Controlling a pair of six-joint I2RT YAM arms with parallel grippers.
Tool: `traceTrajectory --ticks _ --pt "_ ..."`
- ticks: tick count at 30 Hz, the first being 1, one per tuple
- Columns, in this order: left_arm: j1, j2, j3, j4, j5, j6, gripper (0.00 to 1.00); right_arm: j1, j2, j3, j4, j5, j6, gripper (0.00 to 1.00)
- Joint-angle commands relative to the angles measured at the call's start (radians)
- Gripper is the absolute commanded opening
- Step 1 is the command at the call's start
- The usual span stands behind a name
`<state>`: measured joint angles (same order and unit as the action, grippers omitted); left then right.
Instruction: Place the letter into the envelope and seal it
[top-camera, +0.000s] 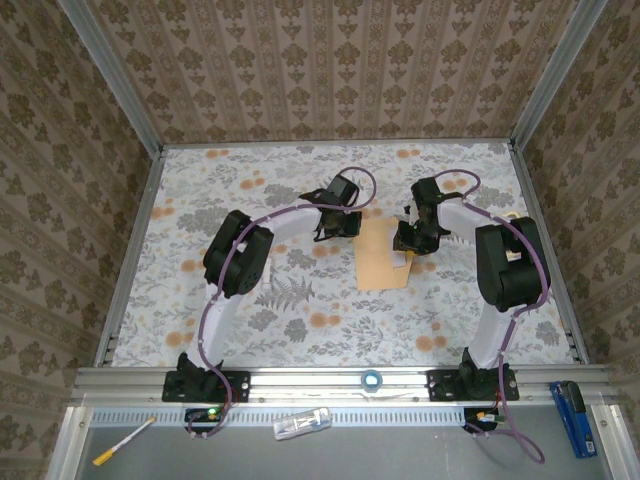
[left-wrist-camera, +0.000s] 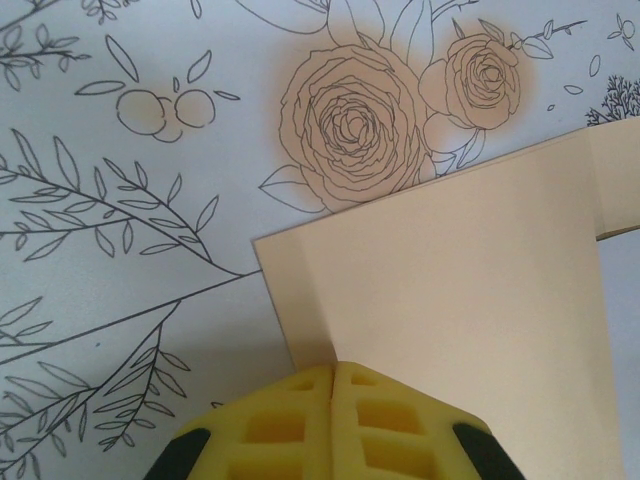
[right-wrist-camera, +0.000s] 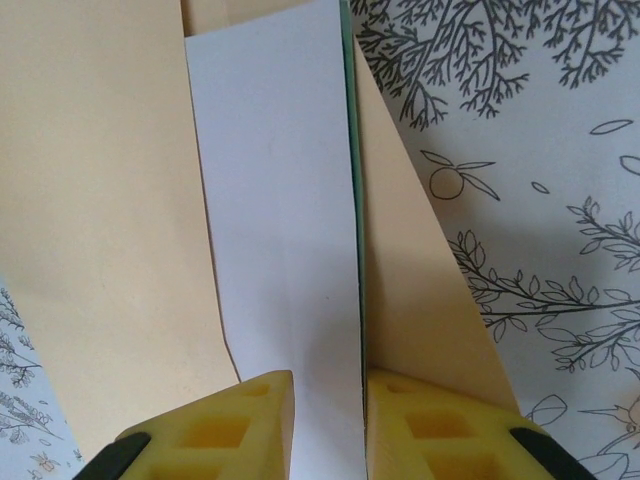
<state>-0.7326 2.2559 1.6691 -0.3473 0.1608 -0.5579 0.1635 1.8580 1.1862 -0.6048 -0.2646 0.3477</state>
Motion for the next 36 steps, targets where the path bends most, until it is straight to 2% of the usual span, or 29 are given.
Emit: traceTrajectory --ticks 1,6,8,21,36 --pt "-0.003 0.017 -0.044 -0.098 0.006 -0.01 0.0 -0.002 0.017 -0.014 0.008 0.022 0.011 0.24" --pt "-0.002 0.018 -0.044 -0.099 0.009 -0.011 0.0 -0.003 0.027 -0.016 0.022 0.022 0.014 0.1" --pt "-0.001 0.019 -0.045 -0.099 0.008 -0.011 0.0 -0.003 0.033 -0.014 0.024 0.017 0.013 0.08" --pt "-0.001 0.024 -0.039 -0.099 0.011 -0.012 0.0 -0.002 0.053 0.01 0.023 0.007 -0.002 0.08" --pt "0.011 0.009 -0.033 -0.091 0.028 0.012 0.0 0.014 0.025 0.0 0.032 -0.072 -0.032 0.08"
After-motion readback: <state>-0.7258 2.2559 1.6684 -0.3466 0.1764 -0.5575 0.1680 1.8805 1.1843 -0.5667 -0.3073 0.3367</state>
